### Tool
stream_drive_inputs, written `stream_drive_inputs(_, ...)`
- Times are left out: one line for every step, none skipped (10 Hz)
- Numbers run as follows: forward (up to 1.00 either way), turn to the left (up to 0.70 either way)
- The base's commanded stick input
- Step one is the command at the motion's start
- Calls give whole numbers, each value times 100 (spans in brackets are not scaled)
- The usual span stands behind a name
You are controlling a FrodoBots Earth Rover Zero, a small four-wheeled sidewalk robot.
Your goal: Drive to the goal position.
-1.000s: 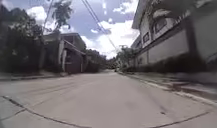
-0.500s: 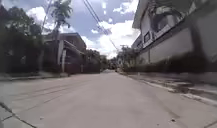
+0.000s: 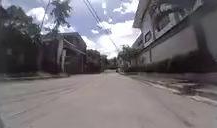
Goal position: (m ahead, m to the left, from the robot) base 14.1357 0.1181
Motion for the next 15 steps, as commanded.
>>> stream_drive_inputs(50, 0)
stream_drive_inputs(50, 0)
stream_drive_inputs(50, 0)
stream_drive_inputs(50, 0)
stream_drive_inputs(50, -37)
stream_drive_inputs(50, -50)
stream_drive_inputs(50, -50)
stream_drive_inputs(50, -50)
stream_drive_inputs(50, -35)
stream_drive_inputs(50, 0)
stream_drive_inputs(50, 0)
stream_drive_inputs(50, 0)
stream_drive_inputs(50, 0)
stream_drive_inputs(50, 0)
stream_drive_inputs(50, 0)
